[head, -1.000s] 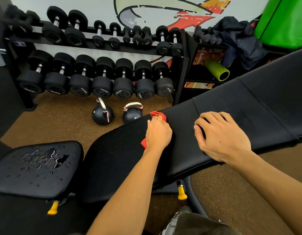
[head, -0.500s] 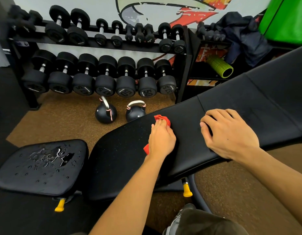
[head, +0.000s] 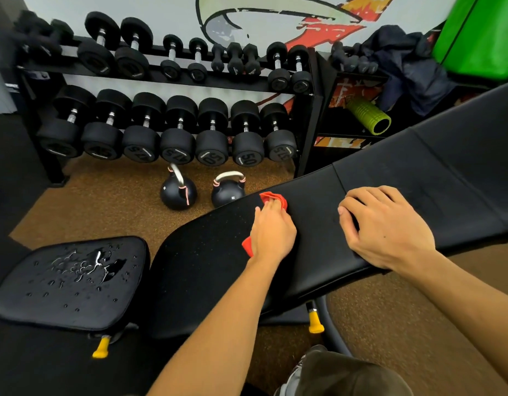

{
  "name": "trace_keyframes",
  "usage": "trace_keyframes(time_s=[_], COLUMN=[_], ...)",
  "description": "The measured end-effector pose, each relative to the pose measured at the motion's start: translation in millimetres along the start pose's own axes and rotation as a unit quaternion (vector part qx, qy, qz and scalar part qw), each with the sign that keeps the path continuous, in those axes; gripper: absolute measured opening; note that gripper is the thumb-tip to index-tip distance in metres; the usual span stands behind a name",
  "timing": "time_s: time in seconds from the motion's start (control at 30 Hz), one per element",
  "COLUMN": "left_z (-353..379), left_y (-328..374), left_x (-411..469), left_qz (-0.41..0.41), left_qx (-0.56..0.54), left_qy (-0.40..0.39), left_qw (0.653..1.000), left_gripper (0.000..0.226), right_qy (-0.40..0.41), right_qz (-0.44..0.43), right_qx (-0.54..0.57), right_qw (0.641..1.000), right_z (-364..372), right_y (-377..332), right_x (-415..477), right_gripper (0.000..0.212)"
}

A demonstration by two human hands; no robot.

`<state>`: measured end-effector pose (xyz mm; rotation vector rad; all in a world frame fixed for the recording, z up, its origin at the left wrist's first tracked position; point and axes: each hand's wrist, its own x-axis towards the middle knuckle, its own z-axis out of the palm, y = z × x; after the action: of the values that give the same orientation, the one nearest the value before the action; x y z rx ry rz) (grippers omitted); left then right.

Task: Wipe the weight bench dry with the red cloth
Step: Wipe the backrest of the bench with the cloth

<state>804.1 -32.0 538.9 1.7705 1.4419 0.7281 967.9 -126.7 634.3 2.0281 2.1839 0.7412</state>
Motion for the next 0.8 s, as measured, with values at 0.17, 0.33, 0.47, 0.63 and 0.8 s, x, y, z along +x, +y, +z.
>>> trace_keyframes(time_s=[0.17,0.33,0.47,0.63,0.8], left_z=[-6,1,-1,-34,-67], left_y=[-6,-23,-37,-37,-28], left_x=[-50,-90,-117,-130,-149], left_qz=[0.043,0.076,0.077,0.019,-0.189], left_qx=[0.020,0.047,0.077,0.019,-0.342], left_qy=[0.013,0.053,0.041,0.015,-0.006], left_qw=[0.999,0.995,0.993,1.000,0.921], left_gripper=[0.019,0.020,0.026,0.032,0.026], right_qy=[0.004,0.008,0.030,0.078,0.118], right_qz=[-0.001,0.000,-0.006,-0.025,-0.037], right_qx=[-0.003,-0.003,0.011,0.027,0.063], right_qw=[1.000,1.000,0.999,0.996,0.990], right_z=[-3,-4,-2,-2,-1], right_y=[-3,-3,-3,-3,-1], right_x=[-1,-4,-6,-7,-8], right_gripper=[0.046,0.047,0.046,0.042,0.044])
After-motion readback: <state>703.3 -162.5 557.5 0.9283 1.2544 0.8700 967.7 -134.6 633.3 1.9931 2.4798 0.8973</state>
